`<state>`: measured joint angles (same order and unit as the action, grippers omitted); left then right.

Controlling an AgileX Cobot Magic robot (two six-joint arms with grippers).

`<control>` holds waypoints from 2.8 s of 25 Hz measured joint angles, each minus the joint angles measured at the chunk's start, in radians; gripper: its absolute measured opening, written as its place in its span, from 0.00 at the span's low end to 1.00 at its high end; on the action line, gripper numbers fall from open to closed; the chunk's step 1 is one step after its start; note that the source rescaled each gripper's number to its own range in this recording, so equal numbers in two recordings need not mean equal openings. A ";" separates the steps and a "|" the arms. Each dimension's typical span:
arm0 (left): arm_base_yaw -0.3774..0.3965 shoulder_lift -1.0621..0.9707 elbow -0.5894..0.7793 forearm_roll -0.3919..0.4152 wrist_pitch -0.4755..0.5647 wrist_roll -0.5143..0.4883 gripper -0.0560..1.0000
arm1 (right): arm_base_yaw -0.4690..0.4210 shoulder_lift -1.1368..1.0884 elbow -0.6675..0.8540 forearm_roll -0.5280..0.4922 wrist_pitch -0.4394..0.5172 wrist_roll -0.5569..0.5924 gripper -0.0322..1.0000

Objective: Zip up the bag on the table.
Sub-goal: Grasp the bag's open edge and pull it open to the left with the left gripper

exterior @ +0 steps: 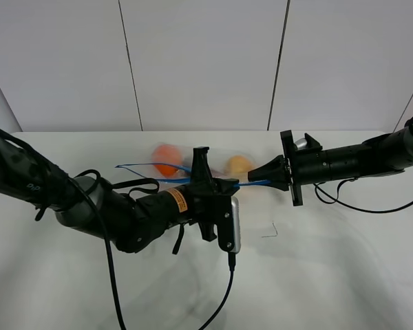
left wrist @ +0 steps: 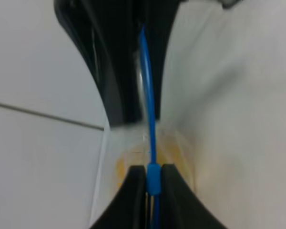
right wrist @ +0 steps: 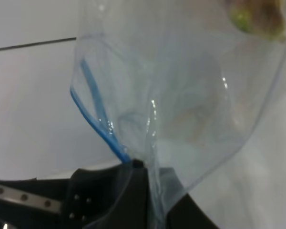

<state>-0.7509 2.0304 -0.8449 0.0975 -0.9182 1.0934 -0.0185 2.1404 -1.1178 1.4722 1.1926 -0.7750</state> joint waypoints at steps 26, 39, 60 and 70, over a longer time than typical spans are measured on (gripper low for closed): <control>0.033 -0.001 0.207 -0.291 -0.201 0.215 0.06 | 0.000 0.000 0.000 -0.011 -0.001 0.000 0.04; 0.160 -0.001 0.263 -0.333 -0.257 0.252 0.05 | 0.000 0.000 0.000 -0.008 0.005 0.000 0.04; 0.349 -0.001 0.263 -0.322 -0.291 0.286 0.05 | 0.000 0.000 0.000 -0.006 0.005 0.000 0.04; 0.353 -0.001 0.263 -0.317 -0.287 0.287 0.15 | 0.000 0.000 0.000 -0.006 0.005 0.000 0.04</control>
<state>-0.3978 2.0293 -0.5819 -0.2196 -1.2050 1.3803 -0.0185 2.1404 -1.1178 1.4658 1.1973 -0.7750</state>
